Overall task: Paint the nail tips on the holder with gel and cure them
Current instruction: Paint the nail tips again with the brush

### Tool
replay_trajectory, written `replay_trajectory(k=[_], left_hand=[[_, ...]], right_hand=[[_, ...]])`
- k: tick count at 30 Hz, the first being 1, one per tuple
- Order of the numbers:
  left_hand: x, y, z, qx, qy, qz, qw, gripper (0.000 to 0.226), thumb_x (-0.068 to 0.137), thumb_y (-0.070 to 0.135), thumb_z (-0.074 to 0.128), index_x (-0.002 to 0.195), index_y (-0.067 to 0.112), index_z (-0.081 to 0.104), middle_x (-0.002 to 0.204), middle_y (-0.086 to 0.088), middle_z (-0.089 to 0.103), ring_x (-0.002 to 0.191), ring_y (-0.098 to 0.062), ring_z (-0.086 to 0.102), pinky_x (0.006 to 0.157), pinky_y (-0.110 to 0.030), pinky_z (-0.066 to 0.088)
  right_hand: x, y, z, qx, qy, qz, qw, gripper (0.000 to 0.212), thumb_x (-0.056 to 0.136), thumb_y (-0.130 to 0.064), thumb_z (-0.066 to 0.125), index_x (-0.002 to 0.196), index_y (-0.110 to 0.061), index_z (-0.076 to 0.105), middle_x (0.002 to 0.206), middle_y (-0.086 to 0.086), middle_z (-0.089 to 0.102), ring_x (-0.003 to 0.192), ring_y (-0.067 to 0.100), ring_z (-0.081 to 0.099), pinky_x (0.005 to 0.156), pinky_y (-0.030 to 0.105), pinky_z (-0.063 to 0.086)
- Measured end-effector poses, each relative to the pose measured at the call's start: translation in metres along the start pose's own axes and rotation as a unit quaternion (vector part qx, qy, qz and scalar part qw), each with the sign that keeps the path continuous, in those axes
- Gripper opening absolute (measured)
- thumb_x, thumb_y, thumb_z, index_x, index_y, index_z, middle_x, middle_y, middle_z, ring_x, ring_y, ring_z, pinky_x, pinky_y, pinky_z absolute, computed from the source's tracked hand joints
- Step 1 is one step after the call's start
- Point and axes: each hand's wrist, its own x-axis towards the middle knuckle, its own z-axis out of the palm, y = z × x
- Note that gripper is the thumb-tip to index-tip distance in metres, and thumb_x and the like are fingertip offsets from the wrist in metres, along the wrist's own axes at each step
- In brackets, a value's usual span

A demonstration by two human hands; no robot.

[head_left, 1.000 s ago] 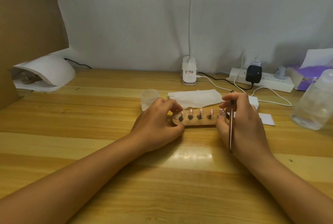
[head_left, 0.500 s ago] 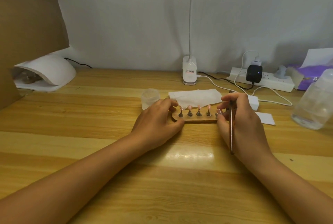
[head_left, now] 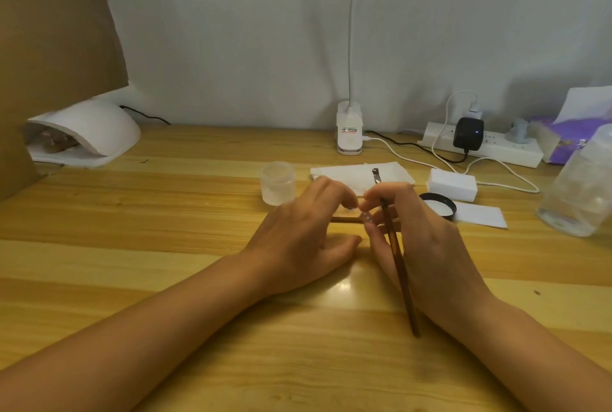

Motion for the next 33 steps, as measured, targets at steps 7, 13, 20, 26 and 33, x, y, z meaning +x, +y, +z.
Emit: replay_trajectory(k=[7, 13, 20, 26, 33], left_hand=[[0.0, -0.006, 0.002, -0.03, 0.006, 0.019, 0.999, 0.02, 0.087, 0.026, 0.066, 0.105, 0.022, 0.057, 0.073, 0.025, 0.052, 0.055, -0.004, 0.05, 0.052, -0.019, 0.038], [0.003, -0.015, 0.006, -0.095, -0.001, -0.007, 0.995, 0.009, 0.091, 0.021, 0.067, 0.1, 0.024, 0.067, 0.08, 0.022, 0.059, 0.054, 0.003, 0.051, 0.055, -0.014, 0.033], [0.005, -0.021, 0.008, -0.151, -0.006, -0.041, 0.988, 0.009, 0.092, 0.024, 0.069, 0.099, 0.023, 0.075, 0.092, 0.011, 0.067, 0.058, -0.007, 0.051, 0.056, -0.026, 0.043], [0.005, -0.021, 0.009, -0.166, -0.007, -0.055, 0.985, 0.008, 0.091, 0.022, 0.07, 0.096, 0.019, 0.075, 0.094, 0.009, 0.066, 0.055, -0.007, 0.051, 0.056, -0.028, 0.043], [0.005, -0.021, 0.009, -0.192, -0.016, -0.073, 0.979, 0.002, 0.088, 0.022, 0.073, 0.089, 0.02, 0.072, 0.087, 0.016, 0.066, 0.05, -0.003, 0.048, 0.055, -0.015, 0.034]], right_hand=[[-0.004, -0.007, 0.003, 0.026, -0.007, -0.031, 0.999, 0.037, 0.092, -0.01, 0.064, 0.117, -0.023, 0.041, 0.103, -0.002, 0.061, 0.084, 0.018, 0.065, 0.062, 0.039, 0.057], [-0.002, -0.006, 0.004, 0.035, 0.013, 0.016, 0.999, 0.034, 0.091, -0.025, 0.063, 0.118, -0.024, 0.042, 0.105, -0.007, 0.059, 0.088, 0.005, 0.064, 0.063, 0.034, 0.058], [0.004, -0.009, -0.002, 0.124, 0.05, 0.129, 0.983, 0.028, 0.094, -0.054, 0.036, 0.096, -0.03, 0.05, 0.086, -0.01, 0.063, 0.071, 0.01, 0.064, 0.061, 0.039, 0.054], [0.005, -0.008, -0.002, 0.279, 0.021, 0.229, 0.932, 0.014, 0.099, -0.025, 0.054, 0.112, -0.02, 0.052, 0.093, -0.003, 0.067, 0.063, 0.016, 0.067, 0.063, 0.037, 0.059], [0.006, -0.005, -0.009, 0.379, 0.001, 0.299, 0.876, 0.019, 0.095, -0.033, 0.054, 0.095, -0.02, 0.067, 0.084, 0.0, 0.073, 0.055, 0.014, 0.062, 0.054, 0.02, 0.053]])
